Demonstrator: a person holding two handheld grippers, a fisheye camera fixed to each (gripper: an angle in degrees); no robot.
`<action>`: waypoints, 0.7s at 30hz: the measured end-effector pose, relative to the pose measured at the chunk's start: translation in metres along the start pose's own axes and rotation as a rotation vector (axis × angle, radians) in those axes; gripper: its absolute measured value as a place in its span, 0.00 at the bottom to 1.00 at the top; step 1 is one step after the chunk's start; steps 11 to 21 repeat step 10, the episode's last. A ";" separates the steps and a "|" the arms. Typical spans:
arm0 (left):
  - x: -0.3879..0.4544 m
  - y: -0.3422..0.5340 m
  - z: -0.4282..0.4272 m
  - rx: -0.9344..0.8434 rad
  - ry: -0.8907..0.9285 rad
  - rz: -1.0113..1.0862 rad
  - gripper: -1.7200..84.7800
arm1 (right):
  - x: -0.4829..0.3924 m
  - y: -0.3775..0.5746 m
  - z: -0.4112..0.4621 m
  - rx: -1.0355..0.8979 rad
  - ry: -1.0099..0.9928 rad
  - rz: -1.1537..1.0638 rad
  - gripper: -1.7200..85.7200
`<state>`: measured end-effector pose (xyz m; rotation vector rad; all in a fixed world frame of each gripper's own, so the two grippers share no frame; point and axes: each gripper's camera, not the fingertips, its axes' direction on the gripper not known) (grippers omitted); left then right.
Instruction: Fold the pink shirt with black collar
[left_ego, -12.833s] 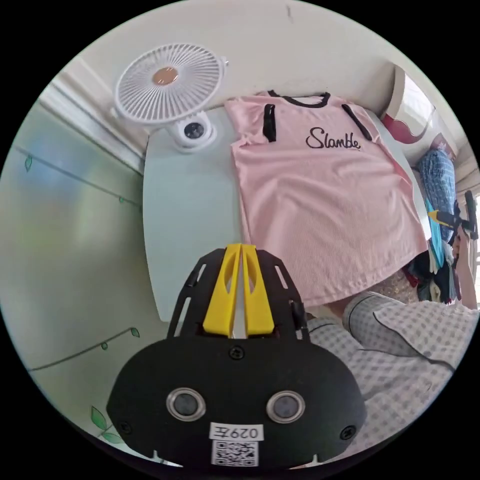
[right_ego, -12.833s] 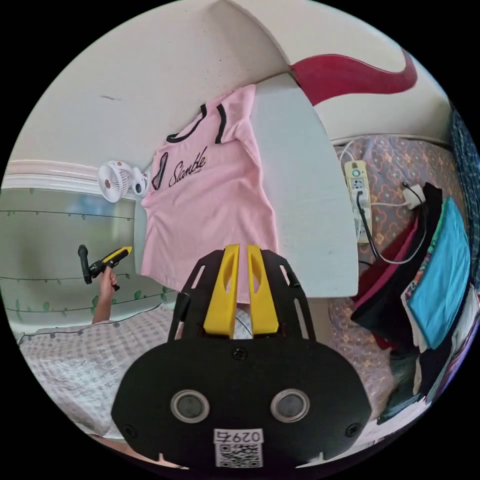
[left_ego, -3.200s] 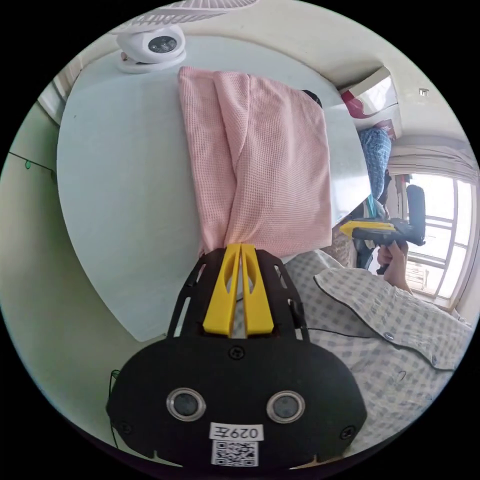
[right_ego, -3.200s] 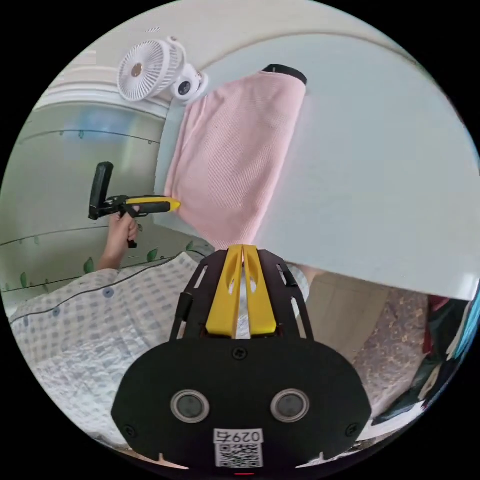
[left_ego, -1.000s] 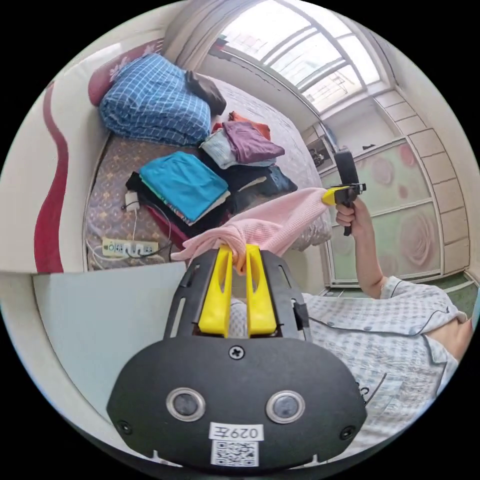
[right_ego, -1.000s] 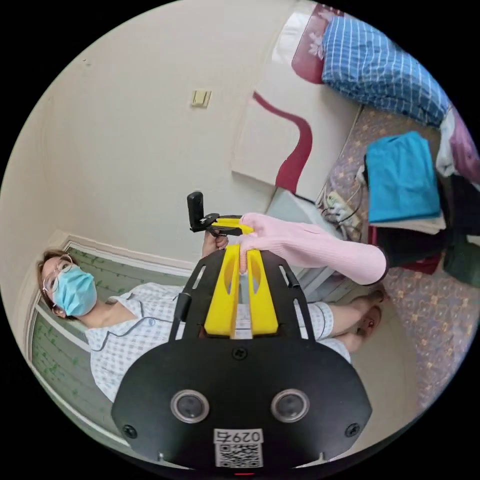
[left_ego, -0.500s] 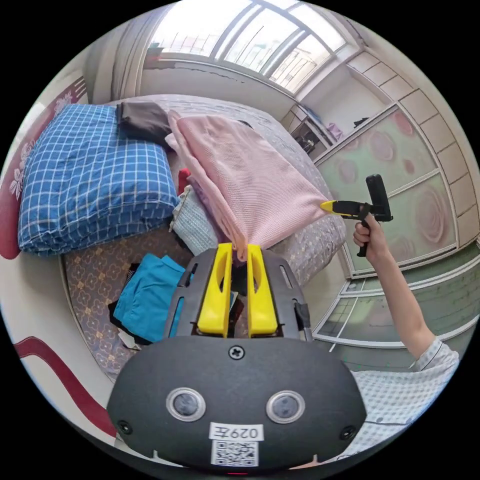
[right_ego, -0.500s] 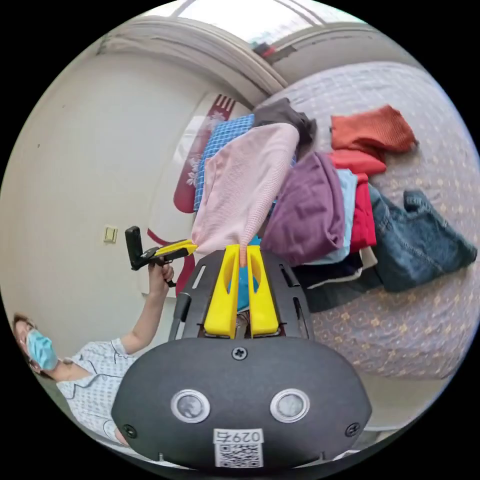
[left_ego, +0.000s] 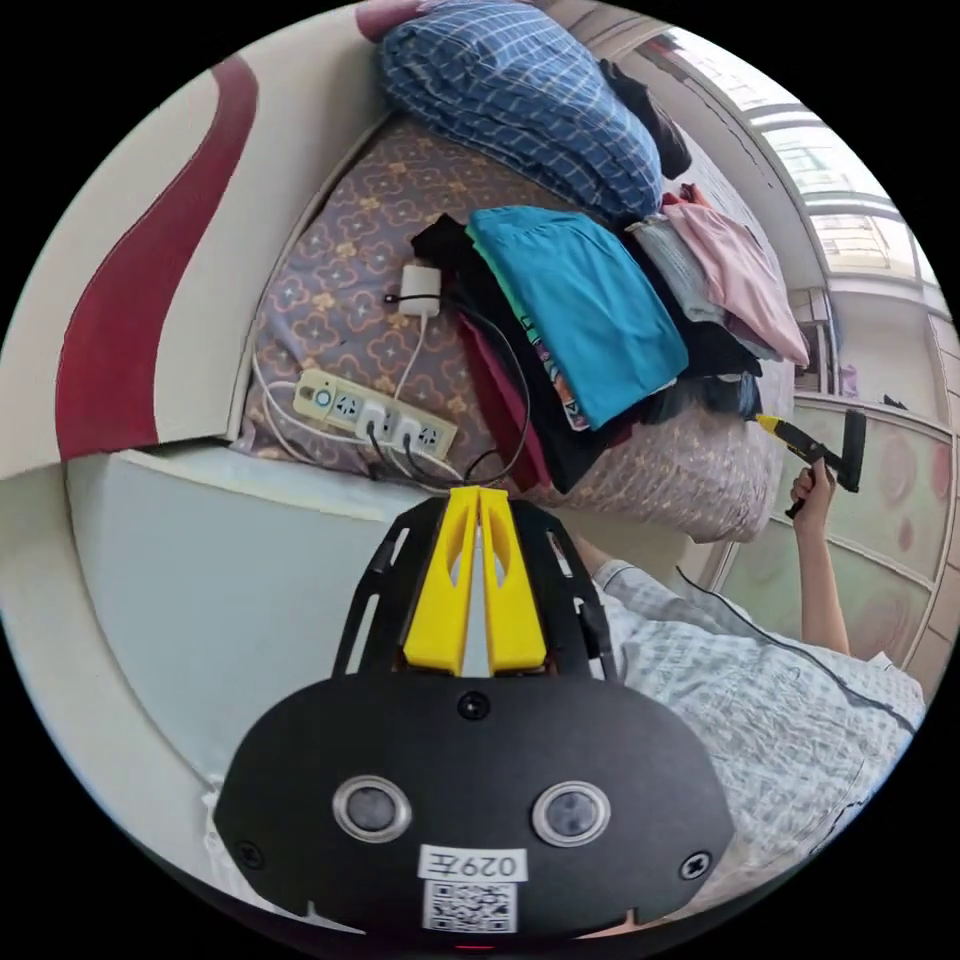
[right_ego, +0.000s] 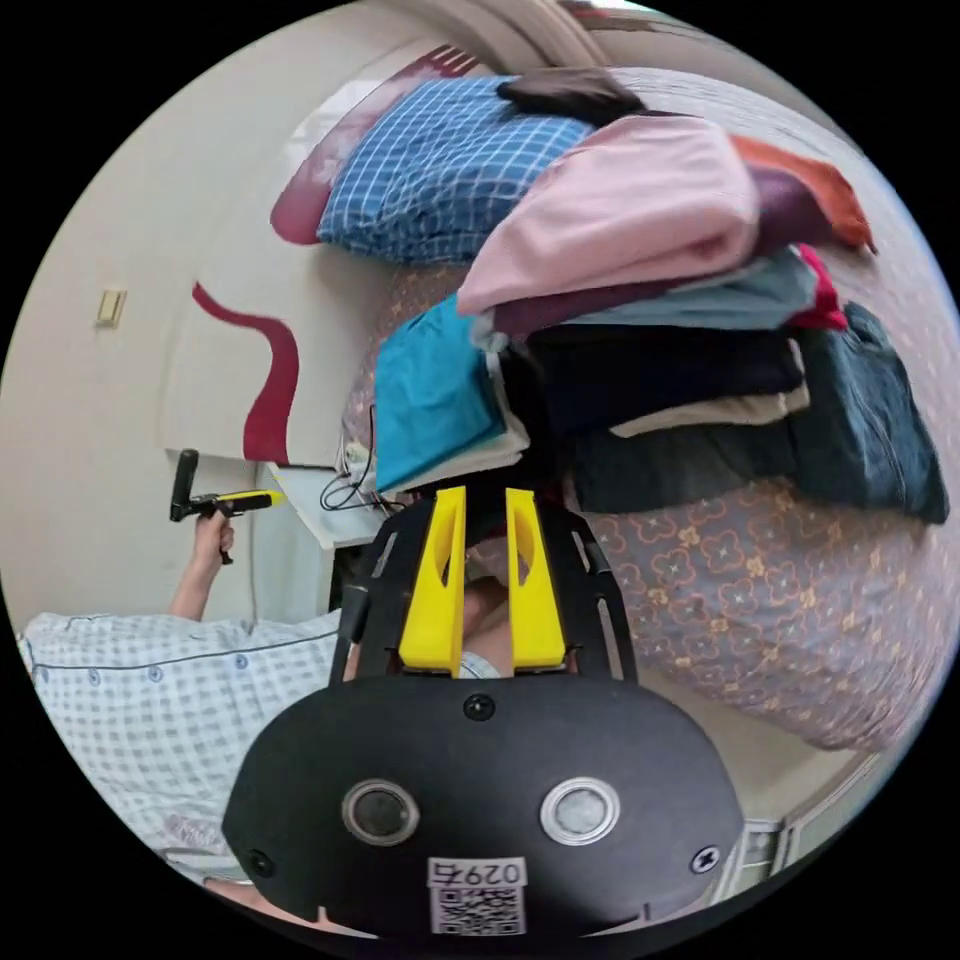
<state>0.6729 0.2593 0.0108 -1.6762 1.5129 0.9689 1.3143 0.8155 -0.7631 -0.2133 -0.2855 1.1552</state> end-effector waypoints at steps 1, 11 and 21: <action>-0.009 0.020 0.000 0.011 0.045 -0.042 0.01 | -0.026 -0.022 0.025 -0.034 0.029 -0.062 0.09; -0.068 0.225 -0.009 0.157 0.132 -0.426 0.01 | -0.131 -0.128 0.198 -0.280 0.255 -0.288 0.16; -0.068 0.225 -0.009 0.157 0.132 -0.426 0.01 | -0.131 -0.128 0.198 -0.280 0.255 -0.288 0.16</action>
